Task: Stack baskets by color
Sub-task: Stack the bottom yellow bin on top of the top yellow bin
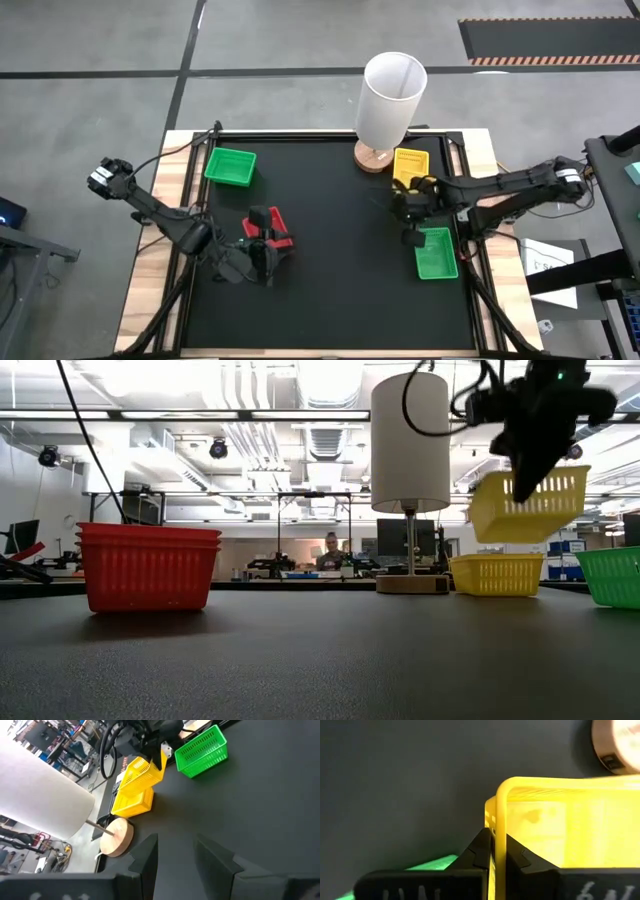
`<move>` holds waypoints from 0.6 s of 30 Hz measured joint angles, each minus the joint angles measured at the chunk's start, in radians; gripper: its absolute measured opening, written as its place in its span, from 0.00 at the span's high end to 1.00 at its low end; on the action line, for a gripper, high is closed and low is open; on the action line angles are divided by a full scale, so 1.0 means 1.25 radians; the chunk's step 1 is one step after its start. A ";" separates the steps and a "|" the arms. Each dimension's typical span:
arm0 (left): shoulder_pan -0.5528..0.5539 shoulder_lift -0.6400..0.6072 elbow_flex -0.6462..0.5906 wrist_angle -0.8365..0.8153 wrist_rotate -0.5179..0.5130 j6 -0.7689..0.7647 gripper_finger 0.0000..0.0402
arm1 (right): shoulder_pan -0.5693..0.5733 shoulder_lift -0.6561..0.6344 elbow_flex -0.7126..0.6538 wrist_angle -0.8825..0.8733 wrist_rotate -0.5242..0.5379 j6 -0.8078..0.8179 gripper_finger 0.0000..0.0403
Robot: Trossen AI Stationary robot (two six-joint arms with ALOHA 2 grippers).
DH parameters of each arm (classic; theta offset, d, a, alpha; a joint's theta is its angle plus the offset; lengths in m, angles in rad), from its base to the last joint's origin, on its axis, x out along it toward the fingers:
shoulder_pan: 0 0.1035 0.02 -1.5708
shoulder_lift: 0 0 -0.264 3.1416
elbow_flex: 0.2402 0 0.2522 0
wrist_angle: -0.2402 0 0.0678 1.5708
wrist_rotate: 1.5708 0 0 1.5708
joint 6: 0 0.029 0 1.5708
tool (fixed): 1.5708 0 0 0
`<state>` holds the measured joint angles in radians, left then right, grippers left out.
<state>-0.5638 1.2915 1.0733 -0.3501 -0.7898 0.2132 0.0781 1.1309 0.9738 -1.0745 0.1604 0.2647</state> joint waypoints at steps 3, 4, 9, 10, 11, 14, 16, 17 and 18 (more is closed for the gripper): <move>0.009 0.000 0.000 0.000 0.000 0.002 0.73 | -0.052 -0.010 -0.027 0.002 0.001 -0.043 0.98; 0.012 0.000 0.000 0.000 0.001 0.002 0.73 | -0.071 -0.010 -0.032 0.002 0.001 -0.062 0.98; 0.024 0.000 0.000 0.000 0.001 0.002 0.73 | -0.164 -0.001 -0.041 0.016 0.022 -0.177 0.98; 0.025 0.000 0.000 -0.001 0.001 0.002 0.73 | -0.182 0.002 -0.041 0.019 0.021 -0.202 0.98; 0.026 0.000 0.000 0.000 0.001 0.002 0.73 | -0.200 0.003 -0.042 0.024 0.021 -0.221 0.98; 0.026 0.000 -0.001 -0.001 0.001 0.002 0.73 | -0.251 0.005 -0.042 0.053 0.018 -0.277 0.98; 0.026 0.000 -0.001 -0.001 0.001 0.002 0.73 | -0.281 0.006 -0.042 0.065 0.015 -0.309 0.98; 0.026 0.000 -0.001 -0.001 0.001 0.002 0.73 | -0.295 0.007 -0.042 0.069 0.014 -0.322 0.98; 0.026 0.000 -0.001 -0.001 0.001 0.002 0.73 | -0.308 0.008 -0.042 0.073 0.012 -0.336 0.98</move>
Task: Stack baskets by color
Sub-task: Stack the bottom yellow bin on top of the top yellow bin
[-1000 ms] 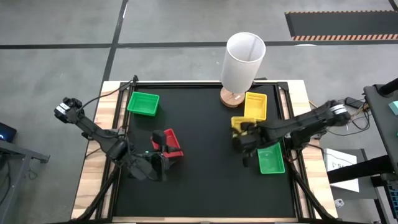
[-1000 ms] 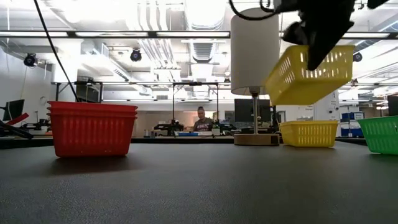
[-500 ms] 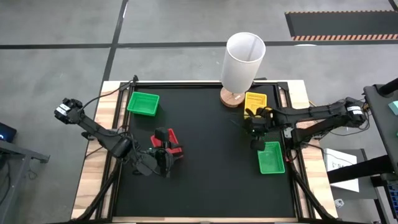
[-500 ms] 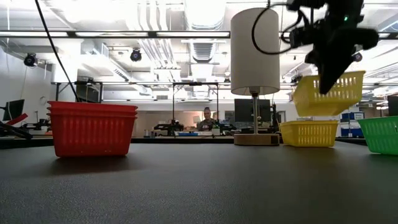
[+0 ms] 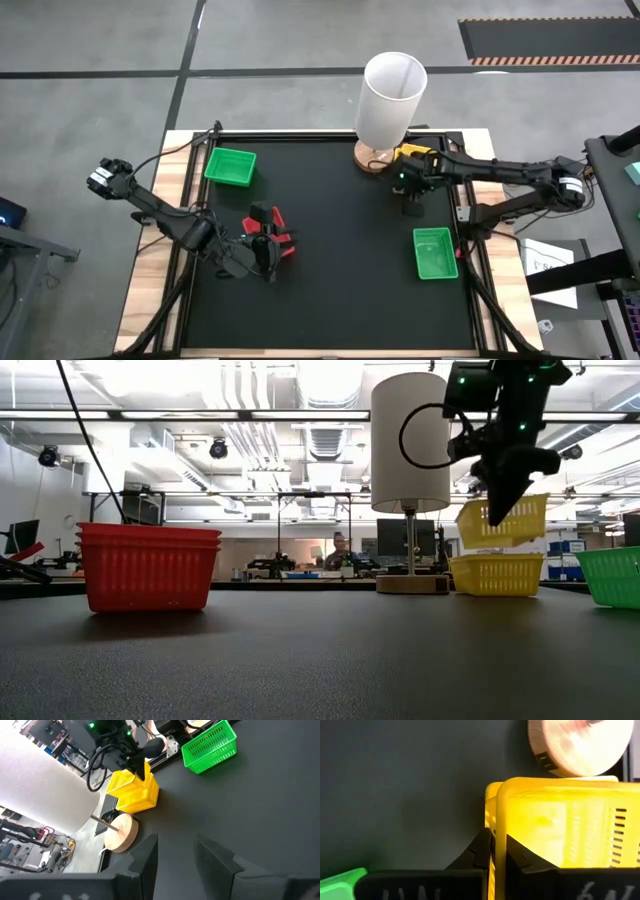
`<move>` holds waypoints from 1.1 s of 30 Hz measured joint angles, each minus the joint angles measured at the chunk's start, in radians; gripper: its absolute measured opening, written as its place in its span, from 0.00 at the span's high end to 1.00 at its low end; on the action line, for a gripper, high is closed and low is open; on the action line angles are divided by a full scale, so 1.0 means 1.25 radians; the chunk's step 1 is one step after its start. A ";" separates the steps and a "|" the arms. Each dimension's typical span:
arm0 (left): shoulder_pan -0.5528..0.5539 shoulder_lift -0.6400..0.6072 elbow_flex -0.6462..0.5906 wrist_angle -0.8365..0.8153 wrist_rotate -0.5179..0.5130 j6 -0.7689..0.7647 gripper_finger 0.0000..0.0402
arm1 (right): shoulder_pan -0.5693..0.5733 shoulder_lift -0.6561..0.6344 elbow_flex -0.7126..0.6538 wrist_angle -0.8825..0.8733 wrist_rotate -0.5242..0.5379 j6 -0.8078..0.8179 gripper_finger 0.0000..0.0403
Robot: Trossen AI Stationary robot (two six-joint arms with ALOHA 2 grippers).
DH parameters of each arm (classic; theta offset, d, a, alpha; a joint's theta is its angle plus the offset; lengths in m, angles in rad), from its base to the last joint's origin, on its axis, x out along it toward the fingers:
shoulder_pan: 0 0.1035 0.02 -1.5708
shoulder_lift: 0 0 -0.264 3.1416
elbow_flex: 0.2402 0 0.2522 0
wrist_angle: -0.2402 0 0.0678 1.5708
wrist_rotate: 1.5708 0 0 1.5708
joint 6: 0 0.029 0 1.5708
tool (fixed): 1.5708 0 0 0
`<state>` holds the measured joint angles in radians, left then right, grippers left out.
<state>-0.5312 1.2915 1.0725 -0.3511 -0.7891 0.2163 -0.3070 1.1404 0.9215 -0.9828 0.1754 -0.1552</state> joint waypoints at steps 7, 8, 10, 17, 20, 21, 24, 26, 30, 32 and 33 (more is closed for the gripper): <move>0.000 0.000 -0.001 -0.001 0.000 0.000 0.73 | -0.080 0.000 -0.010 0.047 -0.061 -0.069 0.98; 0.000 0.000 -0.001 -0.001 0.000 0.000 0.73 | -0.089 0.000 -0.013 0.055 -0.069 -0.075 0.98; 0.000 0.000 -0.001 -0.001 0.000 0.000 0.73 | -0.104 0.001 -0.025 0.073 -0.083 -0.083 0.98; 0.000 0.000 -0.001 -0.001 0.000 0.000 0.73 | -0.147 0.001 -0.084 0.128 -0.083 -0.142 0.98; 0.000 0.000 -0.001 -0.001 0.000 0.001 0.73 | -0.152 0.001 -0.101 0.145 -0.084 -0.158 0.98; 0.000 0.000 -0.001 -0.001 0.000 0.001 0.73 | -0.152 0.001 -0.105 0.152 -0.084 -0.161 0.98; 0.000 0.000 -0.001 -0.001 0.000 0.001 0.73 | -0.152 0.001 -0.110 0.162 -0.083 -0.163 0.96; 0.000 0.000 -0.001 -0.001 0.000 0.001 0.73 | -0.152 0.001 -0.110 0.167 -0.083 -0.156 0.93; 0.000 0.000 -0.001 -0.001 0.000 0.001 0.73 | -0.152 0.001 -0.110 0.166 -0.077 -0.141 0.85; 0.000 0.000 -0.001 -0.001 0.000 0.000 0.73 | -0.152 0.001 -0.106 0.158 -0.077 -0.126 0.81; 0.000 0.000 -0.001 -0.001 0.000 -0.001 0.73 | -0.152 0.001 -0.102 0.148 -0.077 -0.118 0.79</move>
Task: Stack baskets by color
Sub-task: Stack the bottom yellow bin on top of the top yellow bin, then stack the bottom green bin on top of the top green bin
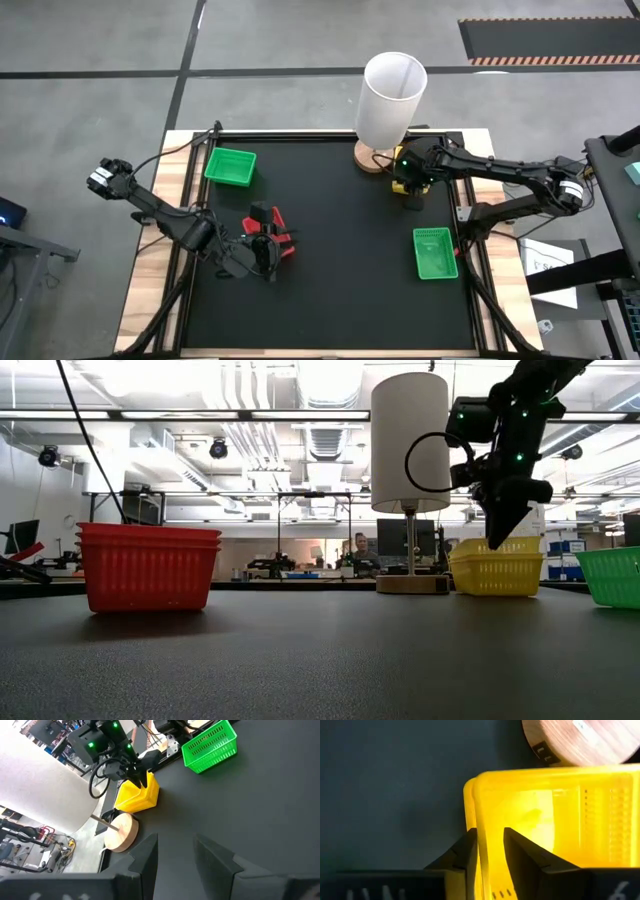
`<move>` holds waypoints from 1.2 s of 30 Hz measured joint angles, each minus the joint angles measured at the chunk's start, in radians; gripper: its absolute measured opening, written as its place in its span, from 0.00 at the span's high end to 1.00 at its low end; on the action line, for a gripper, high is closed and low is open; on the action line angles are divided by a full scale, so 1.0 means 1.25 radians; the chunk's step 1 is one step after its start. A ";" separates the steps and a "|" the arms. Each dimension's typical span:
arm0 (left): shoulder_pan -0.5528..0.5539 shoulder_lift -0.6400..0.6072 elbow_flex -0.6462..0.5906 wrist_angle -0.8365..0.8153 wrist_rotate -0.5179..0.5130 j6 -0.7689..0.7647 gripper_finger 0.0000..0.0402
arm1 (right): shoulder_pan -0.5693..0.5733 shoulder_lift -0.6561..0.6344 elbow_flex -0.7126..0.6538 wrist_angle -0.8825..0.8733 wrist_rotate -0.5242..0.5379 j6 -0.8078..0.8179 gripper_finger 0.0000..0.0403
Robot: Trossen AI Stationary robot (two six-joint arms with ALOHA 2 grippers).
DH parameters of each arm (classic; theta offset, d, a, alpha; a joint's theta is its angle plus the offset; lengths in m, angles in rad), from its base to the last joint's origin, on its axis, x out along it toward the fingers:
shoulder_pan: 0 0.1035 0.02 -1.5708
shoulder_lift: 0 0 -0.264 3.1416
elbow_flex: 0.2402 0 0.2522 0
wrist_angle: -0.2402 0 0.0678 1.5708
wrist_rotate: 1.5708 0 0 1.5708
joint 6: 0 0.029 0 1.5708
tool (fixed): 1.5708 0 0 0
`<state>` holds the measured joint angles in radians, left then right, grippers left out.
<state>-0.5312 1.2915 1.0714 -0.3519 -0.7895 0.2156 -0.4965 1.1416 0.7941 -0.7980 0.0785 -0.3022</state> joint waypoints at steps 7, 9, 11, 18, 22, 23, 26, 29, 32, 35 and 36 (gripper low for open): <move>0.000 0.000 -0.018 0.002 0.000 -0.024 0.73 | 0.001 0.000 0.074 -0.125 -0.020 0.093 0.71; 0.000 0.000 -0.027 0.003 0.000 -0.041 0.73 | 0.001 0.000 0.102 -0.163 -0.074 0.137 0.71; 0.000 0.000 -0.037 0.003 0.000 -0.064 0.73 | 0.001 -0.001 0.128 -0.185 -0.154 0.199 0.72; 0.000 0.001 -0.053 0.003 0.000 -0.129 0.73 | 0.096 -0.005 0.182 -0.193 -0.348 0.415 0.73; 0.000 0.001 -0.053 0.002 0.002 -0.147 0.73 | 0.201 -0.005 0.197 -0.192 -0.350 0.534 0.73; 0.000 0.001 -0.053 0.003 0.002 -0.147 0.73 | 0.229 -0.005 0.198 -0.188 -0.350 0.572 0.73; 0.000 0.001 -0.053 0.002 0.002 -0.147 0.73 | 0.317 -0.005 0.196 -0.168 -0.322 0.695 0.72; 0.000 0.001 -0.053 0.003 0.002 -0.147 0.73 | 0.404 -0.005 0.190 -0.149 -0.250 0.831 0.70; 0.000 0.001 -0.053 0.003 0.002 -0.147 0.73 | 0.487 -0.005 0.190 -0.148 -0.203 0.966 0.69; 0.000 0.001 -0.053 0.003 0.002 -0.147 0.73 | 0.569 -0.005 0.190 -0.159 -0.174 1.080 0.68; 0.000 0.001 -0.053 0.003 0.002 -0.147 0.73 | 0.595 -0.005 0.190 -0.164 -0.157 1.121 0.68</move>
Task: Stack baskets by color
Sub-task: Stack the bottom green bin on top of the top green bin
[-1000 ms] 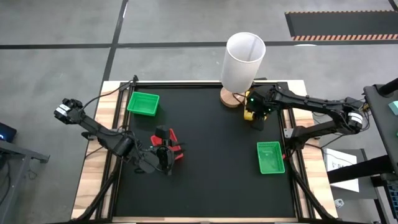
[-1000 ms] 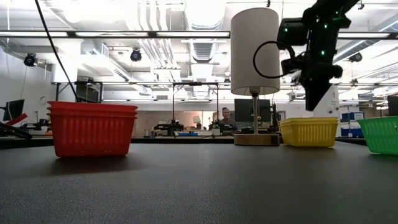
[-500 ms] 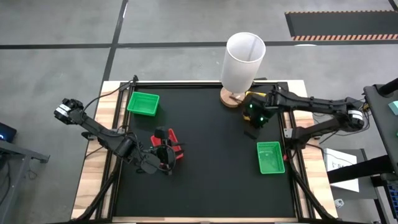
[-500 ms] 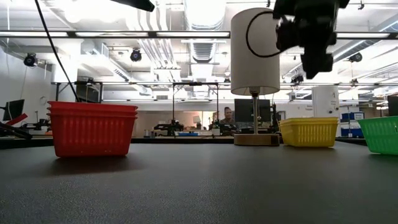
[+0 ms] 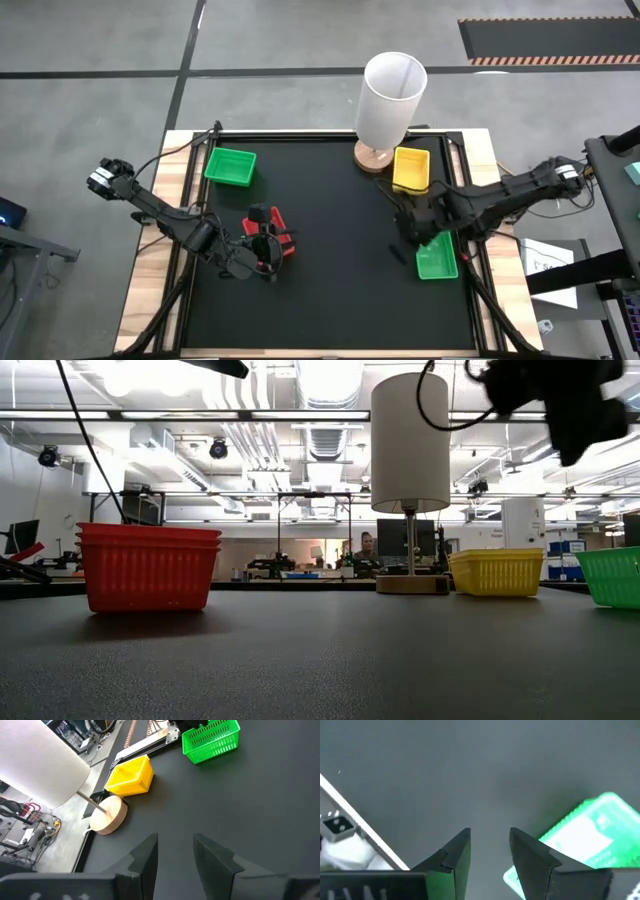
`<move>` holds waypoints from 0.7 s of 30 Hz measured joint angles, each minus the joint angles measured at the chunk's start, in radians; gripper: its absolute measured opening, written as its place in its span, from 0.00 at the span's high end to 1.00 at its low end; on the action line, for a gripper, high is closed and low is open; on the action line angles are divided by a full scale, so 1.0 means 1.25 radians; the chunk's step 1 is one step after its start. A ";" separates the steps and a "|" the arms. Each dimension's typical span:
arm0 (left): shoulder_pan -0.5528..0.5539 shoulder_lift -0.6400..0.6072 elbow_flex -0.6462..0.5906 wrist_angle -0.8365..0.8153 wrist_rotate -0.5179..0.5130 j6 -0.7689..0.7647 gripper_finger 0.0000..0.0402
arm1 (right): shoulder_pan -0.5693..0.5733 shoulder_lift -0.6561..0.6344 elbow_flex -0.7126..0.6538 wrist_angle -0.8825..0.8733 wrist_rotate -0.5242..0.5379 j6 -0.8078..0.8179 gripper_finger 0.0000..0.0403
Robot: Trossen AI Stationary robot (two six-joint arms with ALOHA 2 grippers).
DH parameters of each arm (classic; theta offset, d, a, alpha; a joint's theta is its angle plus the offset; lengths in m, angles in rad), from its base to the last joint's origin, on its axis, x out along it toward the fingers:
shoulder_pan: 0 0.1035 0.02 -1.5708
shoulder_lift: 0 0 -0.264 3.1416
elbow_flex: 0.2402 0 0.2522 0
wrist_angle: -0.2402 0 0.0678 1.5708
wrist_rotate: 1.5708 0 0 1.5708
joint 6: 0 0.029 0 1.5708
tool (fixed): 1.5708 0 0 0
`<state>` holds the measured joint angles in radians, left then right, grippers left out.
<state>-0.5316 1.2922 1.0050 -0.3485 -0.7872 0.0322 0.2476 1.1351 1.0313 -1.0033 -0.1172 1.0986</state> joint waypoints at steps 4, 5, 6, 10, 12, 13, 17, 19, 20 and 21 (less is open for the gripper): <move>0.000 0.000 0.000 0.000 0.000 0.001 0.73 | 0.086 0.007 -0.005 -0.043 0.052 0.158 0.68; 0.000 0.000 0.000 0.000 0.000 0.003 0.73 | 0.106 0.012 -0.006 -0.059 0.053 0.187 0.68; 0.000 0.000 0.000 0.000 0.000 0.006 0.73 | 0.124 0.020 -0.006 -0.074 0.053 0.208 0.68; 0.000 0.000 0.000 0.001 0.000 0.008 0.73 | 0.184 0.055 -0.007 -0.091 0.053 0.204 0.69; 0.000 0.000 0.000 0.001 0.000 0.008 0.73 | 0.215 0.073 -0.007 -0.091 0.053 0.150 0.69; 0.000 0.000 0.000 0.001 0.000 0.007 0.73 | 0.234 0.080 -0.007 -0.091 0.051 0.112 0.69; 0.000 0.000 0.000 0.009 0.000 0.001 0.73 | 0.335 0.112 -0.007 -0.092 0.053 -0.009 0.69; 0.000 0.000 0.000 0.036 -0.001 0.000 0.73 | 0.383 0.127 -0.007 -0.092 0.070 -0.016 0.69; 0.000 0.000 0.000 0.057 0.000 0.000 0.73 | 0.404 0.132 -0.007 -0.092 0.083 -0.008 0.68; 0.000 0.000 0.000 0.074 -0.001 0.000 0.73 | 0.423 0.138 -0.007 -0.093 0.097 0.008 0.68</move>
<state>-0.5312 1.2919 1.0046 -0.2555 -0.7879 0.0326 0.7762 1.3071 1.0229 -1.1191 0.0034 1.1085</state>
